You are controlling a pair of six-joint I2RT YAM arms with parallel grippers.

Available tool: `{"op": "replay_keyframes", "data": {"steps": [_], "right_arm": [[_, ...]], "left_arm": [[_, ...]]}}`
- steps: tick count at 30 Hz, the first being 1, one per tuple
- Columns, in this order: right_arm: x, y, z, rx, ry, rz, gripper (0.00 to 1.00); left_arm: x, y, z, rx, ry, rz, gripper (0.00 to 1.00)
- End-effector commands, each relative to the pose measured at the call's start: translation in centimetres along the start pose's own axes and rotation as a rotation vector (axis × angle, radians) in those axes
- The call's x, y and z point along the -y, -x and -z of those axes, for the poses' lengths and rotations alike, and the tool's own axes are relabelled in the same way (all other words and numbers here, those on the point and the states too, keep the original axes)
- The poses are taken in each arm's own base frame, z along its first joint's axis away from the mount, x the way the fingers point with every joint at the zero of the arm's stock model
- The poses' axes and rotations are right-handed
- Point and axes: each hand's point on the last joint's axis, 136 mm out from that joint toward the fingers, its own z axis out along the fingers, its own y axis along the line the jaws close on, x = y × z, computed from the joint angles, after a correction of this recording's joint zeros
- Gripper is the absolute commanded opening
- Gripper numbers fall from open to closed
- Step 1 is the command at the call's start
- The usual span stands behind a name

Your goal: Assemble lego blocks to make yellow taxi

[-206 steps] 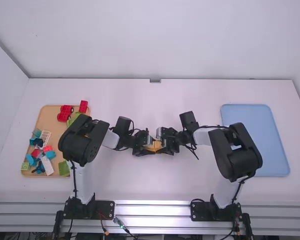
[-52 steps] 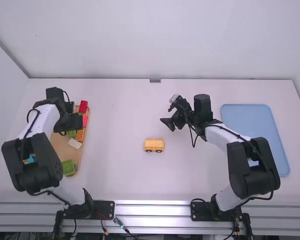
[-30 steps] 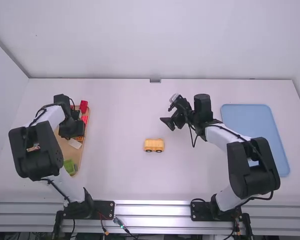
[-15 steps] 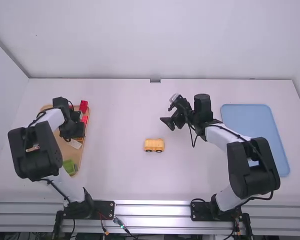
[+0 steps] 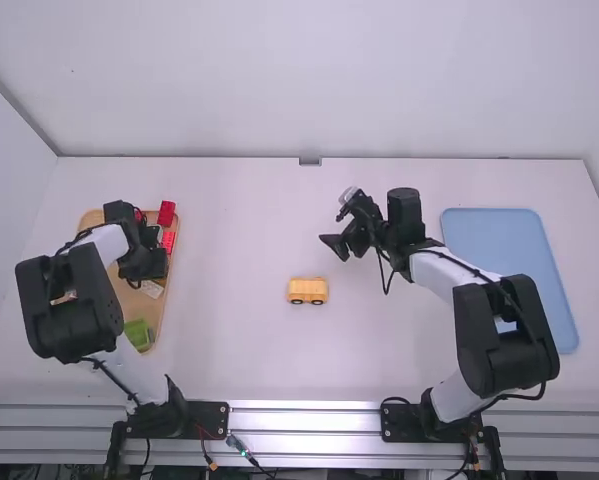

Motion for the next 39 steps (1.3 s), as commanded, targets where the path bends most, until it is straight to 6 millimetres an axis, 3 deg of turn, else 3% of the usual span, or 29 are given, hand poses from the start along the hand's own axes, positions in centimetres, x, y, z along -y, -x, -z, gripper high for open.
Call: {"op": "replay_keyframes", "data": {"steps": [1, 14, 28, 39], "right_arm": [[0.2, 0.6, 0.1, 0.012, -0.004, 0.002, 0.99], [0.3, 0.6, 0.1, 0.012, -0.004, -0.020, 0.99], [0.2, 0.6, 0.1, 0.010, -0.003, -0.022, 0.99], [0.2, 0.6, 0.1, 0.011, 0.001, -0.022, 0.99]], "left_arm": [[0.2, -0.3, 0.0, -0.001, -0.009, -0.014, 0.41], [0.0, 0.3, 0.0, 0.025, -0.002, -0.055, 0.44], [1.1, -0.3, -0.9, 0.035, -0.053, -0.048, 0.46], [1.2, -0.4, -1.3, 0.053, -0.056, -0.050, 0.38]]}}
